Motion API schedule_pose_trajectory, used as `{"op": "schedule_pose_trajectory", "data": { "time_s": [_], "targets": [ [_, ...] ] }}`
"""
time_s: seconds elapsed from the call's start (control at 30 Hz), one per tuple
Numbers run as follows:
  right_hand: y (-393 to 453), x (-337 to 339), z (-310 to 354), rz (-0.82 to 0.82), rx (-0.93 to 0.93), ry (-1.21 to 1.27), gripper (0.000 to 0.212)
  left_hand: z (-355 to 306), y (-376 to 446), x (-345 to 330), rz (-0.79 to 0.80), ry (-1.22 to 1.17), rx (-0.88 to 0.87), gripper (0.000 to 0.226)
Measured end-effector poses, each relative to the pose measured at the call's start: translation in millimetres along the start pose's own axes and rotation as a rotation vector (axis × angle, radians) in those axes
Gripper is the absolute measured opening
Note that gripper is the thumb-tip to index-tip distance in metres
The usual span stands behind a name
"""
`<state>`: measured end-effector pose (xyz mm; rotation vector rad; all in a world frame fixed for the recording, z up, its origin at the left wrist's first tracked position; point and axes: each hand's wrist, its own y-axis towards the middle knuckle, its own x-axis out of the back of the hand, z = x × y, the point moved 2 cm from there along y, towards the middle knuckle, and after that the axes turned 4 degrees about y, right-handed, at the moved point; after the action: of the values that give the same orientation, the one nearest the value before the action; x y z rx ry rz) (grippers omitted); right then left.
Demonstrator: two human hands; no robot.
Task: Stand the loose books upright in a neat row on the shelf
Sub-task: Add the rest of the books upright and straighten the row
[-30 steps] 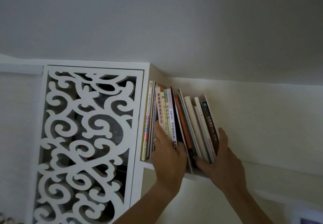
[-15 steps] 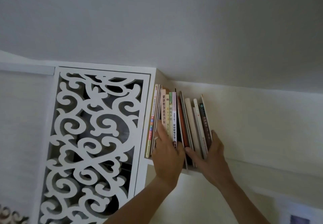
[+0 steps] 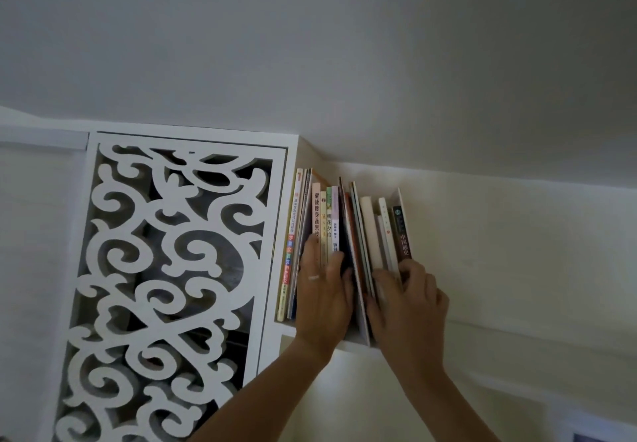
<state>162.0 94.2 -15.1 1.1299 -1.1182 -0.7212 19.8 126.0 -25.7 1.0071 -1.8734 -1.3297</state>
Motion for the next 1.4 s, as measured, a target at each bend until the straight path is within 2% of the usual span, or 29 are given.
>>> {"op": "schedule_pose_trajectory", "data": {
  "time_s": [0.07, 0.17, 0.2, 0.3, 0.33, 0.5, 0.63, 0.77, 0.9, 1.1, 1.17, 1.27, 1.37, 1.4],
  "targets": [
    [-2.8, -2.9, 0.5, -0.011, -0.001, -0.003, 0.033, 0.5, 1.2, 1.3, 0.032, 0.016, -0.058, 0.030],
    [-6.3, -8.1, 1.7, -0.031, -0.009, 0.006, 0.037, -14.3, 7.4, 5.4, 0.015, -0.024, -0.003, 0.045],
    [-7.5, -9.5, 2.9, -0.041, -0.011, 0.017, 0.040, -19.3, 10.7, 6.0, 0.005, -0.025, 0.027, 0.045],
    [-8.5, -10.3, 5.9, -0.061, -0.020, 0.015, 0.040, -19.9, 18.4, 4.8, -0.011, -0.075, 0.036, 0.020],
    [-8.2, -10.2, 6.0, -0.067, -0.023, 0.012, 0.038, -16.0, 20.8, 4.4, 0.003, -0.115, 0.018, 0.019],
    [-10.1, -9.5, -1.3, -0.063, -0.088, -0.001, 0.047, -11.5, 27.5, 8.3, 0.141, -0.365, -0.070, 0.044],
    [-7.6, -3.8, -14.5, -0.073, -0.164, -0.086, 0.050, -23.8, 32.3, -0.5, 0.337, -0.575, -0.029, 0.037],
    [-7.5, -0.8, -27.9, -0.102, -0.178, -0.107, 0.045, -37.5, 32.3, -8.5, 0.403, -0.729, 0.115, 0.034],
    [-5.9, -3.1, -35.8, -0.063, -0.155, -0.032, 0.054, -41.1, 18.8, -10.1, 0.269, -0.790, 0.137, 0.033],
    [4.0, -1.2, -41.0, 0.001, -0.098, 0.106, 0.063, -41.0, 12.5, -8.0, 0.093, -0.605, 0.159, 0.043],
    [4.4, -1.8, -44.2, 0.003, -0.111, 0.166, 0.076, -39.9, 12.6, -8.4, 0.078, -0.566, 0.140, 0.042],
    [3.5, -1.5, -49.3, -0.008, -0.214, 0.317, 0.108, -39.4, 12.2, -8.9, 0.056, -0.492, 0.128, 0.043],
    [6.5, -1.5, -46.4, 0.022, -0.204, 0.321, 0.116, -36.9, 11.7, -9.7, 0.038, -0.464, 0.145, 0.044],
    [7.3, -2.8, -49.2, -0.015, -0.215, 0.369, 0.114, -34.8, 11.8, -9.5, 0.026, -0.481, 0.171, 0.040]
  ]
}}
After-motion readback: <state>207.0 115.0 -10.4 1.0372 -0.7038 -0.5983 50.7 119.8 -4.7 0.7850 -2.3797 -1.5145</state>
